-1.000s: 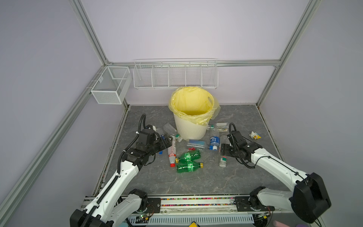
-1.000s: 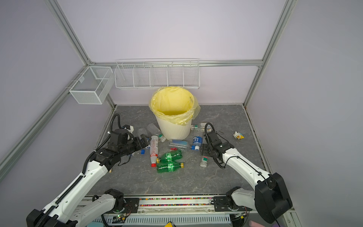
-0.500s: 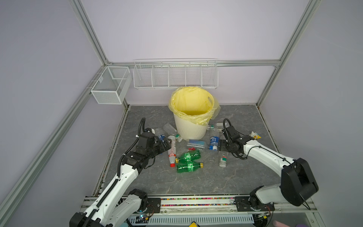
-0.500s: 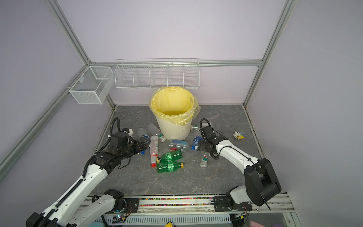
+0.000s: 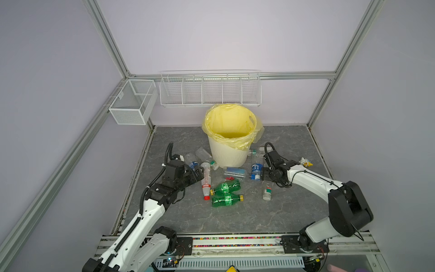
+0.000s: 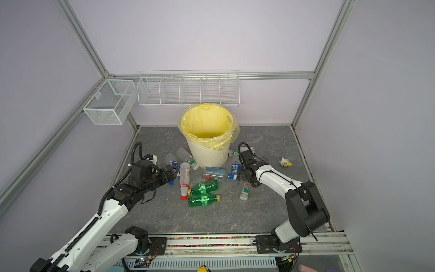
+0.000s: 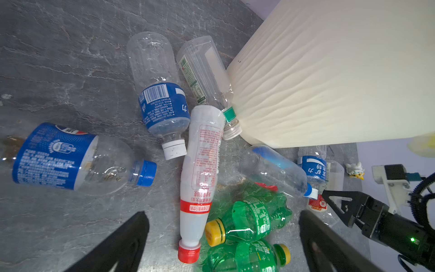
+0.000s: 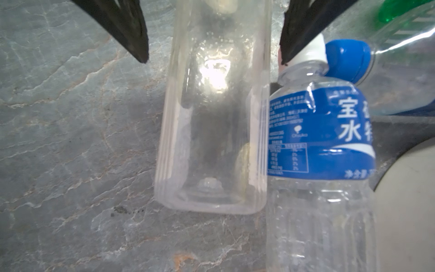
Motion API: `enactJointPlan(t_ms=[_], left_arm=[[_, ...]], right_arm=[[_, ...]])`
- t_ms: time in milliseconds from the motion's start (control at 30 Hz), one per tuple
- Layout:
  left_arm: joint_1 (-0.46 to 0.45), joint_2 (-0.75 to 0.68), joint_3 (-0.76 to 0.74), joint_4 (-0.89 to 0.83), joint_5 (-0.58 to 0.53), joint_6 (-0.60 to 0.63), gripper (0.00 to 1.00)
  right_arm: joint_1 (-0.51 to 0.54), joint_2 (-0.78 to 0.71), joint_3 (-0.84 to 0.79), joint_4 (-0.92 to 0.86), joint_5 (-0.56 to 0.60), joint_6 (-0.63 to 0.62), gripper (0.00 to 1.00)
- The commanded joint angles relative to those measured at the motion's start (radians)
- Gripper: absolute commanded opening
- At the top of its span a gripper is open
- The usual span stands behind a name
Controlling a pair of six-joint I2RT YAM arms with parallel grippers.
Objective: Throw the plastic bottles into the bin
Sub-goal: 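Close the right gripper on the upright clear green-labelled bottle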
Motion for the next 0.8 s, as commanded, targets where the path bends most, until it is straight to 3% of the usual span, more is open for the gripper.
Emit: enactJointPlan(t_ms=[0,300,767], left_arm=[[0.0,-0.022,-0.005,-0.004,-0.031,0.001,1.0],[0.0,-0.039,-0.021,-0.007,-0.056,-0.003,1.0],[0.0,-0.02,-0.003,-0.019,-0.059,0.006,1.0]], right_arm=[[-0.006,0.024,0.008,0.014,0.011,0.023,0.89],[-0.007,0.051,0.006,0.046,-0.027,0.009,1.0],[-0.021,0.081,-0.01,0.068,-0.015,0.005,0.72]])
